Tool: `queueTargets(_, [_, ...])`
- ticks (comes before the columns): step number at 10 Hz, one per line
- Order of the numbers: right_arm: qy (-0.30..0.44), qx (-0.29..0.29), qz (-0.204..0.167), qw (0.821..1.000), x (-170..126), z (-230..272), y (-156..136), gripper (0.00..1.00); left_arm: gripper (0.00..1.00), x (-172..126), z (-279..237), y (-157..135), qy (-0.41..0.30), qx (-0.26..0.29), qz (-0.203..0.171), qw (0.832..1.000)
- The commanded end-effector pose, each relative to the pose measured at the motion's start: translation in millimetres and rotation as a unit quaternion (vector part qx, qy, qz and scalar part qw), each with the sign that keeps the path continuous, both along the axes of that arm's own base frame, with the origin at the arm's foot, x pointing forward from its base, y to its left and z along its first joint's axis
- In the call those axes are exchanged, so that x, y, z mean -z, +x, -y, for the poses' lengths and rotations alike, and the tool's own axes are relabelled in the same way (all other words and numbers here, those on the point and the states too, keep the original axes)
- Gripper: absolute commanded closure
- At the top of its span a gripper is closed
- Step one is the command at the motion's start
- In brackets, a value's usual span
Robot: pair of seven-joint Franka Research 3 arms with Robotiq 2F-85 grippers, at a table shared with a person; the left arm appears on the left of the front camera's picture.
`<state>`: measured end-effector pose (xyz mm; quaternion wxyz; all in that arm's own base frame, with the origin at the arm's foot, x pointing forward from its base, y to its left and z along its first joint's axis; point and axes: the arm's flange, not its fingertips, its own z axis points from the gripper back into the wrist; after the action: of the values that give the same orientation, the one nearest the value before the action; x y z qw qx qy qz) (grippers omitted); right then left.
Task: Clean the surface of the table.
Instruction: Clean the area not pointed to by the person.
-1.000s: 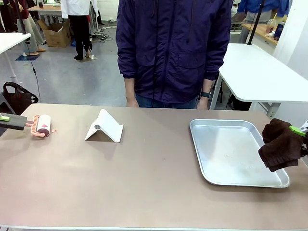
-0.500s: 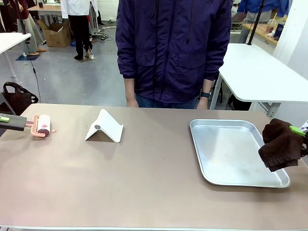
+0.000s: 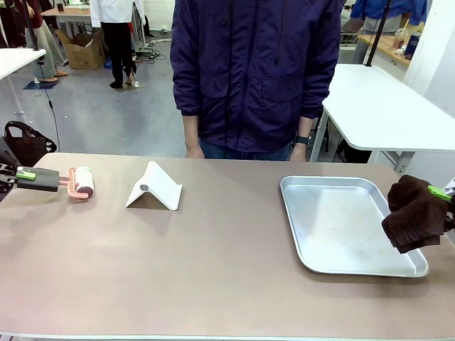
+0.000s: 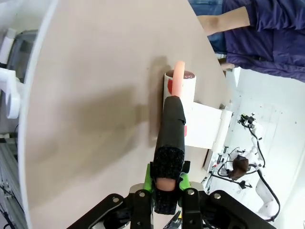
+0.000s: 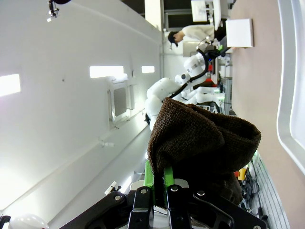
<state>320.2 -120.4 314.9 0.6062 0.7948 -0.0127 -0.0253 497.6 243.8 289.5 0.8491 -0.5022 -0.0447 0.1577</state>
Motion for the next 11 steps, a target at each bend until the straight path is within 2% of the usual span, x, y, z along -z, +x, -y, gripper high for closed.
queueTargets(1, [0.007,0.008,0.004,1.0,-4.4,-0.7,1.2,0.91,0.78,13.1,17.8,-3.4,0.024,0.018,-0.018,0.999])
queueTargets(3, [0.007,0.008,0.004,1.0,-4.4,-0.7,1.2,0.91,0.78,6.8,26.1,3.2,-0.008,0.015,-0.003,1.0])
queueTargets(5, [0.007,0.008,0.004,1.0,-4.4,-0.7,1.2,0.91,0.78,-19.3,20.2,-7.0,-0.102,0.017,0.027,0.994])
queueTargets(6, [0.007,0.008,0.004,1.0,-4.4,-0.7,1.2,0.91,0.78,-41.3,12.2,-22.3,-0.16,0.018,0.049,0.986])
queueTargets(8, [0.007,0.008,0.004,1.0,-4.4,-0.7,1.2,0.91,0.78,-74.6,-5.9,-58.4,-0.222,0.029,0.067,0.972])
queueTargets(10, [0.007,0.008,0.004,1.0,-4.4,-0.7,1.2,0.91,0.78,-89.6,-25.8,-101.3,-0.248,0.05,0.041,0.967])
queueTargets(11, [0.007,0.008,0.004,1.0,-4.4,-0.7,1.2,0.91,0.78,-93.6,-37.1,-133.6,-0.249,0.062,0.046,0.965])
